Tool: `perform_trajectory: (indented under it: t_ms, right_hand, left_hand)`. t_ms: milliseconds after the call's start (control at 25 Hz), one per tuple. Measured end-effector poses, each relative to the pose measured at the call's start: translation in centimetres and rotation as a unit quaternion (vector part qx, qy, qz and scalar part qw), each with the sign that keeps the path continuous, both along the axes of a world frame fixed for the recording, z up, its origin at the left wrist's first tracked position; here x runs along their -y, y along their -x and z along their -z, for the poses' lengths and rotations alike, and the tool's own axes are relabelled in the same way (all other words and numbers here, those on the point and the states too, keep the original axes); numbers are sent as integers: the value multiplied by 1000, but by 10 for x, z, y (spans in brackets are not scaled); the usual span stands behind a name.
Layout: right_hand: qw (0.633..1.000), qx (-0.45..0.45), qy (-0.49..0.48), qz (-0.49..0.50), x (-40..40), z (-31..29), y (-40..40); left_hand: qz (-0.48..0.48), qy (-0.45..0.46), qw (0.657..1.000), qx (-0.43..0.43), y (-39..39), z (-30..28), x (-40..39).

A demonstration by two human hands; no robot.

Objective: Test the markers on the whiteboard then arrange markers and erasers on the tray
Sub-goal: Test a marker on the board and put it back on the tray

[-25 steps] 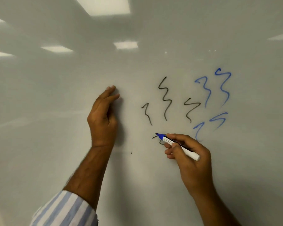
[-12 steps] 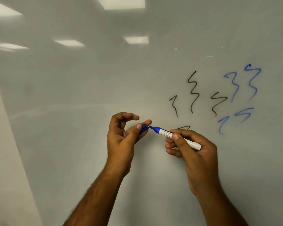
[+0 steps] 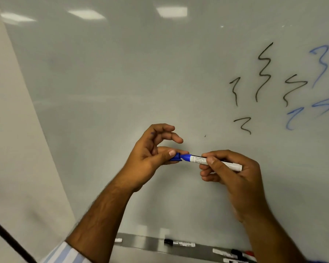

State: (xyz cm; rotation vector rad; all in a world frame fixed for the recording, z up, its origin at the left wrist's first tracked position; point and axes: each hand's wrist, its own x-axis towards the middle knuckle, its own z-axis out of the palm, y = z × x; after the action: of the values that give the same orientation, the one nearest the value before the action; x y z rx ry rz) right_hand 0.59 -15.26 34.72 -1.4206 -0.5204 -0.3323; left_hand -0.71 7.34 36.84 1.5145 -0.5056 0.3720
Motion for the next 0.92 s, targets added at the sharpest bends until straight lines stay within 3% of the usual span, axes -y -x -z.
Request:
perform_trajectory:
  t_ms: [120,240,360,520,640,920]
  right_hand:
    - [999,-39,16,-27,-5,15,0]
    - [996,-71,9,-44,-8,33,-4]
    - [995,-96,11,-34,-21,63,-6]
    - [990,-129,45,-40,-36,107,-15]
    - [987,-148,44,-51,-38,133,-22]
    - [979,-172,31,-108,-34,169,-42]
  left_hand:
    - [22,-1,999,-28,3,14,-3]
    - [-41,151,985,-79,2,38,12]
    - [-103,365,914,-147,-1,78,41]
    - [-162,506,825,-193,-6,124,68]
    - [-199,530,798,-206,-11,139,79]
    - [-281,507,789,-207,-23,157,94]
